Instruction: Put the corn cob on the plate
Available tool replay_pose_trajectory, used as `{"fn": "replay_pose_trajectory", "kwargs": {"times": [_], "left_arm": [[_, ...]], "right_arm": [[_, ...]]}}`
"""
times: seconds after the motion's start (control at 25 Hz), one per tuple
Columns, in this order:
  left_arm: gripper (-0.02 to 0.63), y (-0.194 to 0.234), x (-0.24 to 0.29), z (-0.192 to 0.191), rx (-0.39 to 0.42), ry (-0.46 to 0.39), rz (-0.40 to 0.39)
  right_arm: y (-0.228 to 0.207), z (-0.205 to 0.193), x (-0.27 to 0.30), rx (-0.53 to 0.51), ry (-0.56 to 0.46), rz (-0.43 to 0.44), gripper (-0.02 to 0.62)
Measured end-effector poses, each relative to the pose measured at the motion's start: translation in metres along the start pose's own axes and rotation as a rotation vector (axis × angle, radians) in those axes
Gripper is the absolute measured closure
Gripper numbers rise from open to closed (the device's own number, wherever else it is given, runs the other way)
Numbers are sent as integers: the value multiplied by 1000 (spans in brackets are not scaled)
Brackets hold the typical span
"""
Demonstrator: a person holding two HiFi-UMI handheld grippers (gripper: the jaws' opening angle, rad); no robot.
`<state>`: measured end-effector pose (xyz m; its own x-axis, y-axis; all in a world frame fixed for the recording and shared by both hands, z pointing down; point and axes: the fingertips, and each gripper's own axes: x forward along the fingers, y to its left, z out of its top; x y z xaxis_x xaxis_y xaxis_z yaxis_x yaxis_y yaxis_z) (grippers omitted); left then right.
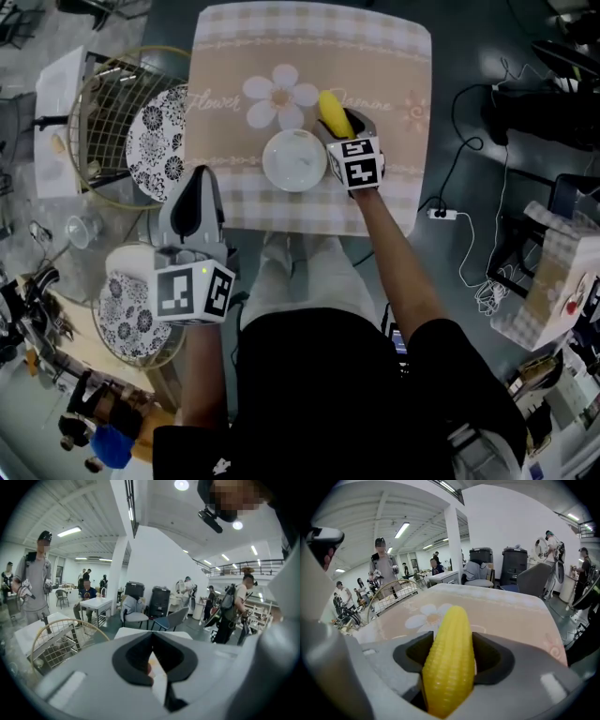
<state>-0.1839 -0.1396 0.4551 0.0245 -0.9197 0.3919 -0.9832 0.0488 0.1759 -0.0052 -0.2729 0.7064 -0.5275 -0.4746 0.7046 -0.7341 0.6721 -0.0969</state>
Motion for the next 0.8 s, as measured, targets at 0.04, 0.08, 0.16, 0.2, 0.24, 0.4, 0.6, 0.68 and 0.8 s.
{"fn": "replay_pose_trajectory", "kwargs": {"times": [0.04,0.08,0.16,0.2,0.24,0.4,0.6,0.68,0.8], "left_arm": [[597,1,-3,-1,-4,-1,3],[597,3,-7,-2,-9,-3,8],[597,8,-15,-4,-18,-4,21],[597,11,-19,-5,-20,-4,26],[597,12,-22,-6,-19,-3,29],[597,17,-31,-11,-18,-4,35],[597,21,-40,-16,-13,-6,34],[597,22,-44,-18,-13,-4,33],[597,28,-50,-19,-16,-3,38]], "right_arm": [[8,-3,0,-1,3,8,337],[16,-5,-1,-2,6,18,337],[32,-9,-2,-7,8,40,337],[39,-10,-3,-11,6,48,337],[45,-12,-3,-17,5,54,337],[68,-18,-6,-25,8,77,337],[97,-27,-3,-52,30,102,337],[106,-31,-1,-62,39,108,337],[115,-35,0,-70,48,112,337]]}}
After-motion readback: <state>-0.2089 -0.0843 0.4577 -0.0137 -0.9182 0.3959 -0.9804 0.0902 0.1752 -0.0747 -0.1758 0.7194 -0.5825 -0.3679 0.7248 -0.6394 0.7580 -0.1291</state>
